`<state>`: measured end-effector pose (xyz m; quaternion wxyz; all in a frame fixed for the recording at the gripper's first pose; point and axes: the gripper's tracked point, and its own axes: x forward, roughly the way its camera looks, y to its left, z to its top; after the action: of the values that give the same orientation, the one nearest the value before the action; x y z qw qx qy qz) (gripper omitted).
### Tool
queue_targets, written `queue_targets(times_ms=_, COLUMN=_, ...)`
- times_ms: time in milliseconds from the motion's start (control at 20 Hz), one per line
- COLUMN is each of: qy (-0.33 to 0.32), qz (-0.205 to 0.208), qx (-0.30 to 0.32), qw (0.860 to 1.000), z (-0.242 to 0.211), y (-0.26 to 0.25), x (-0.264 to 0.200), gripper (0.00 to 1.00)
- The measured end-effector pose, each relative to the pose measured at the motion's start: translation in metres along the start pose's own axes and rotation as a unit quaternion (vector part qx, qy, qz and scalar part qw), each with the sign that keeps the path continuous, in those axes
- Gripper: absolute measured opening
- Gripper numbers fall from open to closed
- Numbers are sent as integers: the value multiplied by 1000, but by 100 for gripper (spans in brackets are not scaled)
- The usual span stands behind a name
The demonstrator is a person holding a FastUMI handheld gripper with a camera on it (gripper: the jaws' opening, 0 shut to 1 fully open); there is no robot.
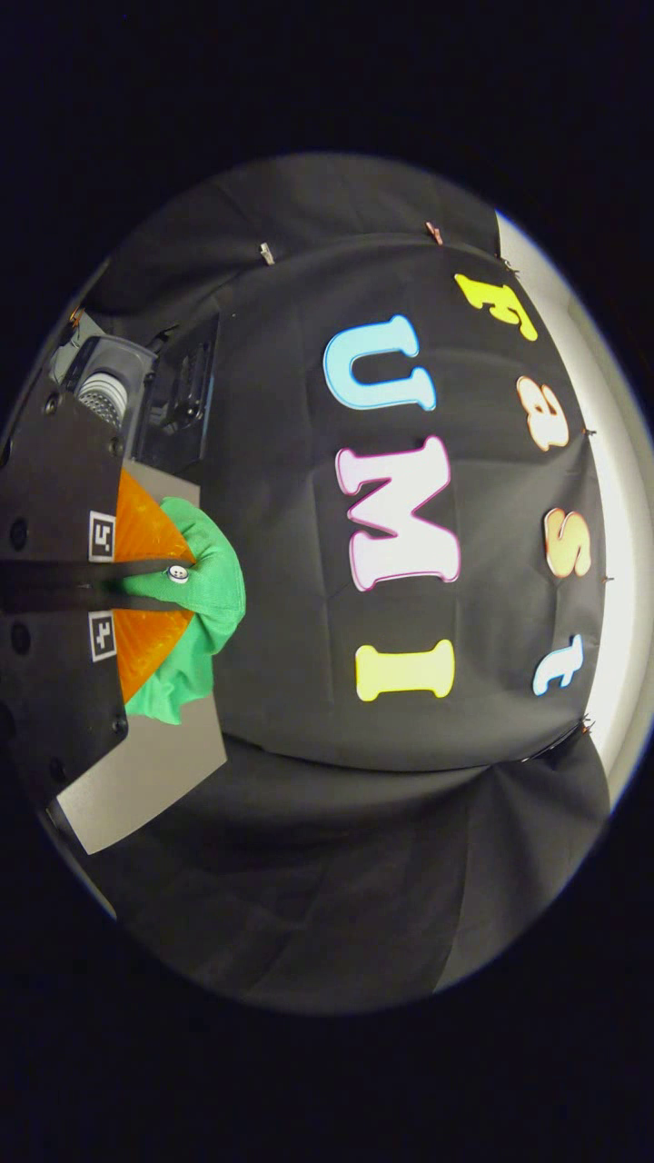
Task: Put the clothes into the washing machine and then close the washing machine lid.
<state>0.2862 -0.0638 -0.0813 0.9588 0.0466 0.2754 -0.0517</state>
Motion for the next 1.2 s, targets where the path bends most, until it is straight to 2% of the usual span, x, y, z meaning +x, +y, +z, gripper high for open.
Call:
queue_targets(times_ms=300, qy=-22, qz=61, qx=-30, qw=997, z=17, y=87, x=-8, gripper=5)
queue_targets(times_ms=600, qy=0, qz=156, qx=-49, qw=987, z=-7, y=193, x=1, gripper=5)
queue_targets(times_ms=950, qy=43, qz=242, qx=-60, qw=968, z=-66, y=279, x=27, gripper=5)
queue_targets(times_ms=1200, qy=107, qz=273, qx=-87, qw=952, z=-135, y=312, x=59, gripper=5)
